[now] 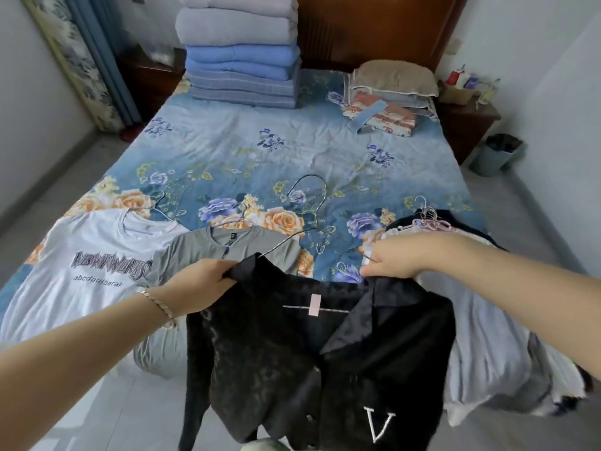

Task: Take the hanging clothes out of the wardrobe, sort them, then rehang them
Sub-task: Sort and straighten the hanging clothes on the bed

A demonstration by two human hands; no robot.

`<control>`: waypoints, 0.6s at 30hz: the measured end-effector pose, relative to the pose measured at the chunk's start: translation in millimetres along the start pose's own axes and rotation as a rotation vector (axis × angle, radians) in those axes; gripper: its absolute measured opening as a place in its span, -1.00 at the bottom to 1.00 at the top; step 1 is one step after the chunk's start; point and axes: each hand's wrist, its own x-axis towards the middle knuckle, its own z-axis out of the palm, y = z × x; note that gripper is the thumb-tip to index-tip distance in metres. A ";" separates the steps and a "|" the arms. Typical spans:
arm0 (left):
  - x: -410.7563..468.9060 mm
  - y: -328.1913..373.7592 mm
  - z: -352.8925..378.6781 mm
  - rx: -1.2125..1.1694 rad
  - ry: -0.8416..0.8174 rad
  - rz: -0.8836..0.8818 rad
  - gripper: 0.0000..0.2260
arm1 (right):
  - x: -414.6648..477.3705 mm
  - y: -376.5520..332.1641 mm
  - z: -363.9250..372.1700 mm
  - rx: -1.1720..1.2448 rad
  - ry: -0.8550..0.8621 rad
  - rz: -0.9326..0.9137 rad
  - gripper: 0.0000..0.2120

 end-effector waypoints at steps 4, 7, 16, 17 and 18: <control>52.2 23.6 37.7 0.153 0.063 -0.020 -0.73 | 55.3 38.0 41.0 0.042 0.266 0.159 -0.55; 100.8 53.6 50.2 0.204 0.152 -0.091 -0.79 | 98.3 74.3 51.5 0.150 0.472 0.307 -0.56; 294.6 109.4 110.5 -0.227 0.232 -0.413 -0.77 | 273.9 187.7 98.9 0.729 0.527 0.342 -0.67; 312.3 111.4 120.5 -0.260 0.240 -0.430 -0.74 | 294.2 195.5 105.3 0.802 0.505 0.313 -0.69; 329.3 113.2 130.3 -0.280 0.243 -0.438 -0.69 | 313.9 202.7 111.0 0.850 0.478 0.282 -0.71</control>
